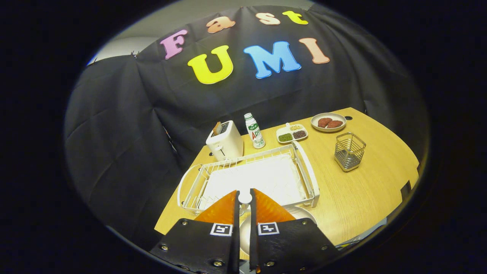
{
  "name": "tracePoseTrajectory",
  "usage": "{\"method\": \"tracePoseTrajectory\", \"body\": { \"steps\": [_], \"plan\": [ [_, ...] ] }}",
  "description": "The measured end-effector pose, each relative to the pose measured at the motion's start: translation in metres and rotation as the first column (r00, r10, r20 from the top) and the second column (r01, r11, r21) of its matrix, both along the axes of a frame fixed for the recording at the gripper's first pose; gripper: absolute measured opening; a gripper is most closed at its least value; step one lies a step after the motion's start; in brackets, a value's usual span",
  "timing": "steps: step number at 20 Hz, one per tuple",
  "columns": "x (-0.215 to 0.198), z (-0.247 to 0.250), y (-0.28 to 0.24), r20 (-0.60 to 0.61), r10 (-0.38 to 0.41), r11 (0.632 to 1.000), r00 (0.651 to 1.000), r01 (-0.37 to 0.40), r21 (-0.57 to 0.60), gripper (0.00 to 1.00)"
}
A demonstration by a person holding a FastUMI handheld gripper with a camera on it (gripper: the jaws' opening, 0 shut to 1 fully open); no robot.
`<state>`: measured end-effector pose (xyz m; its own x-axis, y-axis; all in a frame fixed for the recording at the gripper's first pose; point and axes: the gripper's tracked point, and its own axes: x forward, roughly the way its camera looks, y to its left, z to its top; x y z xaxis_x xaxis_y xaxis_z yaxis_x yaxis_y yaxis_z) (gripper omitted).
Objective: Take the plate from the dish rack, then take the spoon from the basket and place it into the plate.
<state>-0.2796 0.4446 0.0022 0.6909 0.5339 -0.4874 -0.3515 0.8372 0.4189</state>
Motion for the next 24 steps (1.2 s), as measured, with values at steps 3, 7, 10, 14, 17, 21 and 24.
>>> {"method": "tracePoseTrajectory", "body": {
  "steps": [3,7,10,14,17,21,24],
  "plan": [
    [-0.002,-0.008,-0.001,-0.01,0.001,1.0,1.0,-0.001,0.007,0.1],
    [-0.004,-0.016,-0.007,-0.021,0.005,1.0,1.0,-0.005,0.006,0.1],
    [-0.006,-0.024,-0.011,-0.048,0.003,1.0,0.999,-0.002,0.015,0.1],
    [-0.007,-0.037,-0.014,-0.079,0.0,1.0,0.997,0.001,0.018,0.11],
    [-0.005,-0.039,-0.016,-0.075,-0.004,1.0,0.997,0.005,0.006,0.15],
    [0.006,-0.031,-0.021,-0.056,-0.028,0.999,0.998,0.029,0.015,0.17],
    [0.014,-0.026,-0.023,-0.043,-0.035,0.999,0.998,0.035,0.022,0.17]
  ]
}}
